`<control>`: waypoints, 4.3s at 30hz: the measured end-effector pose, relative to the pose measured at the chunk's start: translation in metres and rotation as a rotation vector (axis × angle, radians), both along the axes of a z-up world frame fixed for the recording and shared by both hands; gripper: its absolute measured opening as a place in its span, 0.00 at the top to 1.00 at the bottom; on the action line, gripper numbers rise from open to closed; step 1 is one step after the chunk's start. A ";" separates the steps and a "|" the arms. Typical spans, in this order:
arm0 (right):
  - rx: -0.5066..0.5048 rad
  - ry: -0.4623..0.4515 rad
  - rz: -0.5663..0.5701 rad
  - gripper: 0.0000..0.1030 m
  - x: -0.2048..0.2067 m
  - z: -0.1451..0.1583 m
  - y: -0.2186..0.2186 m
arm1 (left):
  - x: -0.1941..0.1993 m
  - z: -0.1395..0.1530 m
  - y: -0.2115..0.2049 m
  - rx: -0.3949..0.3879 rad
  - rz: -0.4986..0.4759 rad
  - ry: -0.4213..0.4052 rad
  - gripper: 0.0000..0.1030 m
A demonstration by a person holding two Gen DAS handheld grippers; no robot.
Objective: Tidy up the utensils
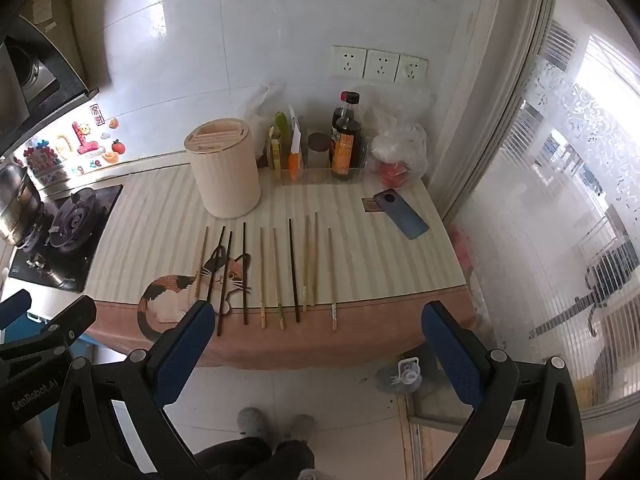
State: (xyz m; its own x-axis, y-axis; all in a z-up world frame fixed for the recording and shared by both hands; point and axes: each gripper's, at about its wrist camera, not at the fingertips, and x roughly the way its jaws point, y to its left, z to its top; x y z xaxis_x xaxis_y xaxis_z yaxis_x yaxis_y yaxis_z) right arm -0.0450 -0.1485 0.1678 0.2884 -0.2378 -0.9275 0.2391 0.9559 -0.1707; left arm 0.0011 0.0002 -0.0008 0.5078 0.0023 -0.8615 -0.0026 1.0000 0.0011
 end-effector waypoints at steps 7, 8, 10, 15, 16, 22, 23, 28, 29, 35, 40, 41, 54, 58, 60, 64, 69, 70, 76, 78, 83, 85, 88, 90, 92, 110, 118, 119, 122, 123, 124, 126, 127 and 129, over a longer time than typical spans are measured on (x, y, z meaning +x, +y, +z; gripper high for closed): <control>-0.004 0.005 -0.003 0.00 0.002 -0.002 -0.003 | 0.003 0.003 -0.005 0.008 -0.003 -0.012 0.00; -0.005 0.004 -0.003 0.00 0.001 -0.002 -0.003 | 0.004 0.004 -0.004 0.007 -0.003 -0.013 0.00; -0.001 0.009 -0.002 0.00 0.003 -0.003 -0.004 | 0.007 0.005 -0.007 0.013 -0.005 -0.012 0.00; -0.004 0.011 0.004 0.00 0.001 0.000 -0.004 | 0.006 0.006 -0.009 0.018 -0.019 -0.009 0.00; -0.003 0.011 0.006 0.00 0.001 0.001 -0.004 | 0.007 0.005 -0.009 0.019 -0.021 -0.008 0.00; -0.004 0.013 0.008 0.00 0.006 -0.007 0.001 | 0.006 0.005 -0.009 0.024 -0.021 -0.012 0.00; -0.003 0.012 0.008 0.00 0.006 -0.008 0.001 | 0.005 0.005 -0.009 0.024 -0.020 -0.015 0.00; -0.007 0.008 0.012 0.00 0.006 -0.005 -0.002 | 0.005 0.005 -0.009 0.025 -0.020 -0.017 0.00; -0.008 0.008 0.012 0.00 0.006 -0.003 -0.002 | 0.006 0.005 -0.009 0.025 -0.020 -0.018 0.00; -0.008 0.008 0.013 0.00 0.007 -0.001 -0.002 | 0.006 0.006 -0.009 0.026 -0.019 -0.018 0.00; -0.008 0.007 0.012 0.00 0.007 -0.002 -0.001 | 0.006 0.006 -0.009 0.022 -0.021 -0.018 0.00; -0.010 0.007 0.013 0.00 0.007 -0.002 -0.001 | 0.006 0.006 -0.009 0.016 -0.024 -0.017 0.00; -0.020 -0.003 0.019 0.00 0.008 0.007 -0.002 | 0.005 0.012 -0.008 0.008 -0.030 -0.016 0.00; -0.020 -0.007 0.017 0.00 0.009 0.006 -0.002 | 0.005 0.015 -0.007 0.007 -0.027 -0.020 0.00; -0.022 -0.008 0.018 0.00 0.009 0.006 -0.001 | 0.006 0.016 -0.007 0.006 -0.027 -0.023 0.00; -0.022 -0.007 0.018 0.00 0.009 0.007 -0.001 | 0.006 0.017 -0.005 0.006 -0.027 -0.025 0.00; -0.021 -0.009 0.017 0.00 0.010 0.006 -0.001 | 0.005 0.017 -0.006 0.009 -0.026 -0.028 0.00; -0.022 -0.009 0.017 0.00 0.010 0.006 -0.001 | 0.005 0.016 -0.005 0.009 -0.027 -0.030 0.00; -0.022 -0.012 0.017 0.00 0.010 0.007 0.000 | 0.004 0.018 -0.005 0.010 -0.026 -0.036 0.00; -0.023 -0.013 0.018 0.00 0.010 0.008 0.000 | 0.002 0.017 -0.004 0.010 -0.027 -0.040 0.00; -0.024 -0.016 0.016 0.00 0.010 0.007 0.001 | 0.002 0.017 -0.004 0.012 -0.027 -0.037 0.00; -0.022 -0.016 0.018 0.00 0.011 0.008 0.002 | 0.001 0.016 -0.003 0.012 -0.027 -0.035 0.00; -0.021 -0.016 0.022 0.00 0.012 0.010 0.007 | -0.003 0.014 0.000 0.010 -0.026 -0.038 0.00; -0.021 -0.017 0.024 0.00 0.011 0.010 0.008 | -0.004 0.013 0.001 0.010 -0.023 -0.042 0.00; -0.017 -0.018 0.023 0.00 0.011 0.010 0.008 | -0.008 0.012 0.001 0.009 -0.019 -0.047 0.00; 0.139 -0.077 -0.026 0.15 0.043 -0.090 -0.035 | 0.071 -0.055 0.019 0.090 0.114 -0.192 0.00; 0.272 0.157 -0.050 0.63 0.080 -0.225 -0.049 | 0.161 -0.173 0.045 0.063 0.091 0.126 0.04; 0.281 0.179 -0.051 0.64 0.083 -0.238 -0.048 | 0.174 -0.192 0.045 0.045 0.068 0.174 0.05; 0.288 0.234 -0.058 0.72 0.100 -0.279 -0.049 | 0.206 -0.237 0.041 0.005 0.018 0.285 0.27; 0.286 0.249 -0.064 0.72 0.107 -0.290 -0.048 | 0.217 -0.251 0.038 -0.005 0.001 0.316 0.34; 0.288 0.267 -0.075 0.72 0.113 -0.302 -0.048 | 0.225 -0.262 0.035 -0.012 -0.015 0.338 0.40; 0.306 0.306 -0.106 0.72 0.129 -0.328 -0.048 | 0.244 -0.280 0.030 -0.025 -0.039 0.378 0.46; 0.311 0.327 -0.119 0.72 0.137 -0.338 -0.048 | 0.250 -0.286 0.029 -0.035 -0.047 0.394 0.47; 0.312 0.367 -0.133 0.72 0.150 -0.359 -0.046 | 0.261 -0.298 0.026 -0.051 -0.063 0.423 0.47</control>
